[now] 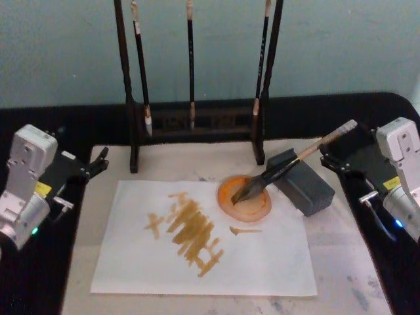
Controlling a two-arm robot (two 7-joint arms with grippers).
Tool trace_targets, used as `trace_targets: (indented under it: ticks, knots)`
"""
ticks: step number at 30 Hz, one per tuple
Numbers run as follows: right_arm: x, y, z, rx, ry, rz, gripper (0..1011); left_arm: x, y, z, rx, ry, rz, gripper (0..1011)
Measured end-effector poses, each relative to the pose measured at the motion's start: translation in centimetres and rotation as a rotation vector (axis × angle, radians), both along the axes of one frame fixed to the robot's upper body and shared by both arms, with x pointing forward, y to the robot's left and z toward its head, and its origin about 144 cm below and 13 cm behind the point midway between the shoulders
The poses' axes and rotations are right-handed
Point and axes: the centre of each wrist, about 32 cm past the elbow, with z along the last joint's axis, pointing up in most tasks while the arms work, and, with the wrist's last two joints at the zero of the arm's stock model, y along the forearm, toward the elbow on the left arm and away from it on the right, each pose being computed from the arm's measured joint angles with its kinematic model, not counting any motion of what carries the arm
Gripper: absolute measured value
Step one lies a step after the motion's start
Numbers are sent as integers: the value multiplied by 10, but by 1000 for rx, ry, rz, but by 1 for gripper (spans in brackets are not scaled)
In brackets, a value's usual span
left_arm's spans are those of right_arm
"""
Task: Pick up the brush from the inkstone, write on the paper, then place the brush back to its original position.
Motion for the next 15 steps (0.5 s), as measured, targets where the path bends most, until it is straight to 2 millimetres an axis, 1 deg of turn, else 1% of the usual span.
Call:
trace_targets:
  ticks: [15]
  knots:
    - [0,0,0,0,0,0,1000,0,0,0,0,0,0,1010]
